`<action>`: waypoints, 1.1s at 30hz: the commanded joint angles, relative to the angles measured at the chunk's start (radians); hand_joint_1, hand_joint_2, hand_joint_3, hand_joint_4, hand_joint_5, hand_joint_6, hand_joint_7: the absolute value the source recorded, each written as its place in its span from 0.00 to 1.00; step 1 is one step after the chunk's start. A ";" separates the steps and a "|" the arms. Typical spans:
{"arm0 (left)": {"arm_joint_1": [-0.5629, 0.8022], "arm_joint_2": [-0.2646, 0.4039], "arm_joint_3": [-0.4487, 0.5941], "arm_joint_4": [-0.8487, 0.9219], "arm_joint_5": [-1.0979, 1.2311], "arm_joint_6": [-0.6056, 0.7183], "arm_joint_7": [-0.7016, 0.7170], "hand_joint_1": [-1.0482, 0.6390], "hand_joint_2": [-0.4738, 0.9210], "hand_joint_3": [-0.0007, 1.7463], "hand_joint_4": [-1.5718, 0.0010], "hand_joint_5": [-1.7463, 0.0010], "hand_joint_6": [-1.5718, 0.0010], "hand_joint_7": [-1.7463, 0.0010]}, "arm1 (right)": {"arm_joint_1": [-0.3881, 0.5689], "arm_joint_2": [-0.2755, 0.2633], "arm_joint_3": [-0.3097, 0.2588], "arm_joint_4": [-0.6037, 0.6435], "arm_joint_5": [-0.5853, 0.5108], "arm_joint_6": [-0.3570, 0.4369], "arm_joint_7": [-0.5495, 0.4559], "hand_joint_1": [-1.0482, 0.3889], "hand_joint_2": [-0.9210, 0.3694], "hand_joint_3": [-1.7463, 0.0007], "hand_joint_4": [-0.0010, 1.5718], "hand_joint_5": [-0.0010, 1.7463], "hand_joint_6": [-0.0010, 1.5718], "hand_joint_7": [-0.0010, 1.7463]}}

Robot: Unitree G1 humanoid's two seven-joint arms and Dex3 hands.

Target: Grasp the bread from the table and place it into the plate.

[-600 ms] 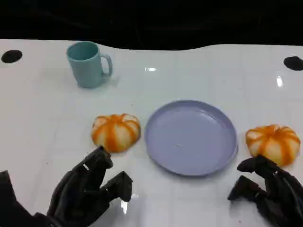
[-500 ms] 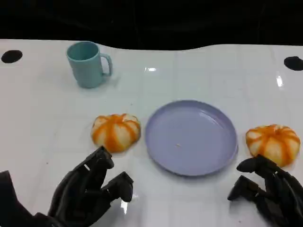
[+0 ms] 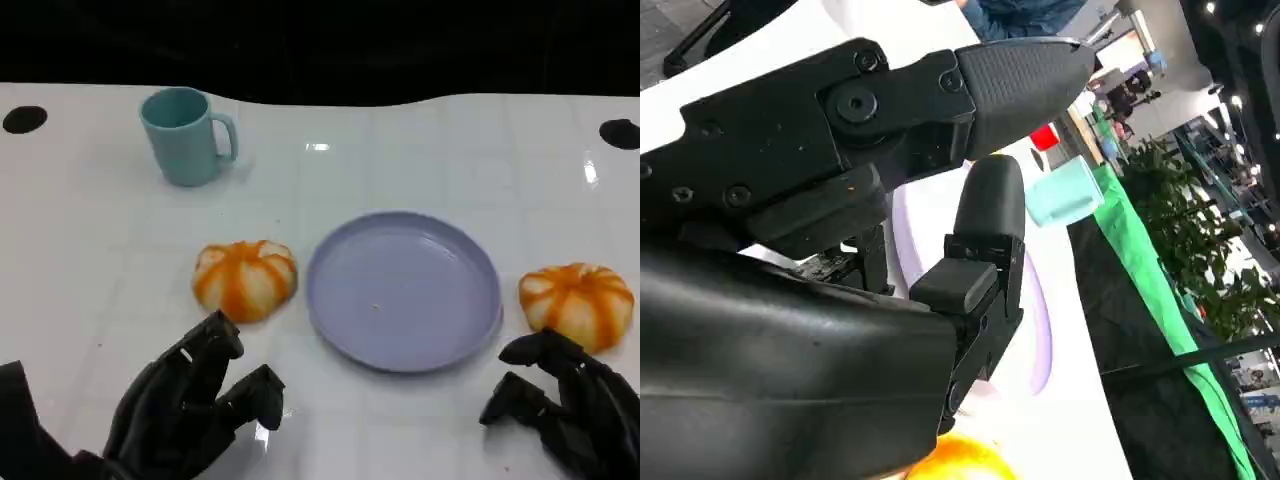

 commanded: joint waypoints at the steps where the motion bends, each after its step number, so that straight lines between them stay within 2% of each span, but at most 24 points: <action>1: 0.000 0.011 0.005 0.002 0.010 -0.009 -0.007 0.29 1.00 0.19 0.50 0.00 0.57 0.09 | -0.001 -0.014 -0.003 0.003 0.005 0.004 -0.001 0.36 0.00 0.87 0.43 0.85 0.40 0.65; 10: -0.028 0.020 0.019 0.012 0.020 -0.014 0.016 0.28 1.00 0.18 0.51 0.00 0.58 0.09 | -0.019 -0.003 -0.001 0.030 -0.004 -0.017 -0.010 0.37 0.00 0.87 0.44 0.84 0.41 0.64; 12: -0.042 0.014 0.022 0.008 0.049 -0.060 0.031 0.28 1.00 0.16 0.56 0.03 0.60 0.20 | -0.023 0.000 0.000 0.031 -0.006 -0.017 -0.016 0.37 0.00 0.87 0.44 0.84 0.42 0.64; 15: -0.063 0.005 0.018 -0.001 0.099 -0.134 0.048 0.28 1.00 0.16 0.56 0.10 0.60 0.32 | -0.028 0.004 -0.002 0.037 0.000 -0.024 -0.010 0.37 0.00 0.87 0.44 0.84 0.41 0.64; 17: -0.077 0.010 -0.001 -0.014 0.169 -0.209 0.066 0.27 1.00 0.16 0.62 0.20 0.62 0.50 | -0.029 0.005 -0.003 0.038 0.001 -0.023 -0.012 0.37 0.00 0.87 0.44 0.85 0.41 0.64; 18: -0.083 0.009 -0.009 -0.016 0.204 -0.252 0.075 0.27 1.00 0.16 0.64 0.22 0.62 0.54 | -0.029 0.005 -0.003 0.037 0.000 -0.024 -0.015 0.36 0.00 0.87 0.44 0.85 0.41 0.64; 19: -0.086 0.006 -0.013 -0.014 0.224 -0.280 0.081 0.27 1.00 0.14 0.65 0.29 0.60 0.65 | -0.028 0.006 -0.003 0.036 -0.001 -0.024 -0.017 0.36 0.00 0.87 0.44 0.85 0.41 0.64; 20: -0.098 0.012 -0.022 -0.013 0.273 -0.333 0.096 0.27 1.00 0.13 0.65 0.32 0.59 0.69 | -0.028 0.005 -0.003 0.034 -0.002 -0.025 -0.018 0.36 0.00 0.87 0.44 0.85 0.41 0.64; 21: -0.107 0.018 -0.032 -0.012 0.318 -0.377 0.111 0.28 1.00 0.12 0.65 0.41 0.60 0.78 | -0.027 0.004 -0.003 0.032 -0.002 -0.024 -0.020 0.36 0.00 0.87 0.44 0.85 0.41 0.64; 26: -0.149 0.125 -0.106 -0.002 0.671 -0.614 0.239 0.27 1.00 0.14 0.74 0.56 0.65 0.92 | -0.027 -0.001 -0.001 0.023 -0.005 -0.007 -0.035 0.35 0.00 0.87 0.44 0.86 0.42 0.65; 33: -0.201 0.229 -0.187 -0.063 1.000 -0.613 0.399 0.33 0.98 0.03 0.83 0.67 0.70 0.99 | -0.032 -0.004 -0.002 0.034 -0.004 -0.010 -0.032 0.35 0.00 0.88 0.42 0.89 0.41 0.67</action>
